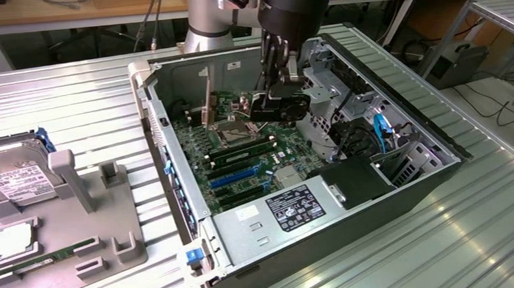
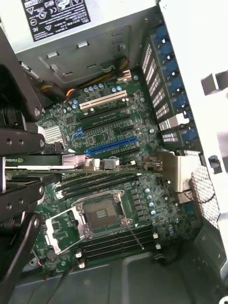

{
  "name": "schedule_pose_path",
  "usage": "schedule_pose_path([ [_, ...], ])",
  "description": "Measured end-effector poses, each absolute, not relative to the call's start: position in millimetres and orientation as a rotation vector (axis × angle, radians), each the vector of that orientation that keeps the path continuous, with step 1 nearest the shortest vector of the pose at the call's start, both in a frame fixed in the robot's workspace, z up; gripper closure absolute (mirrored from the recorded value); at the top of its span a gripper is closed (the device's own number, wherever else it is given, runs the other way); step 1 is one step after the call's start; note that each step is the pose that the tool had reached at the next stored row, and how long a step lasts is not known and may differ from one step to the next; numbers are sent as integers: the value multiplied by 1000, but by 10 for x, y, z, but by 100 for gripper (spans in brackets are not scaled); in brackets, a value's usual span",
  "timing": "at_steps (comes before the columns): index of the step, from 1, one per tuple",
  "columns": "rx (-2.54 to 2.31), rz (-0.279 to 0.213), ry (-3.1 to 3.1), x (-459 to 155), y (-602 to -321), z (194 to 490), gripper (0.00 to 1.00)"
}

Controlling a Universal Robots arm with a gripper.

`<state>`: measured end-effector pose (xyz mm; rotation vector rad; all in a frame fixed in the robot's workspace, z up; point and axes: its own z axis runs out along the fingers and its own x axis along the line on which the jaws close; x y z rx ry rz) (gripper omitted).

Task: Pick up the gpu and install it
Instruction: 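Insert the gpu into the slot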

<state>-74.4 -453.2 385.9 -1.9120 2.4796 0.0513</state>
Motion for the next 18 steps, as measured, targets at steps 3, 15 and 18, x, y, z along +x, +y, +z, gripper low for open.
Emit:
schedule_pose_path([
  [3, -1984, 52, 2423, -743, -4532, 3845, 74],
  [15, -2134, 56, 2292, -862, -4627, 3703, 74],
  [18, -2134, 56, 2292, -946, -4704, 3643, 74],
])
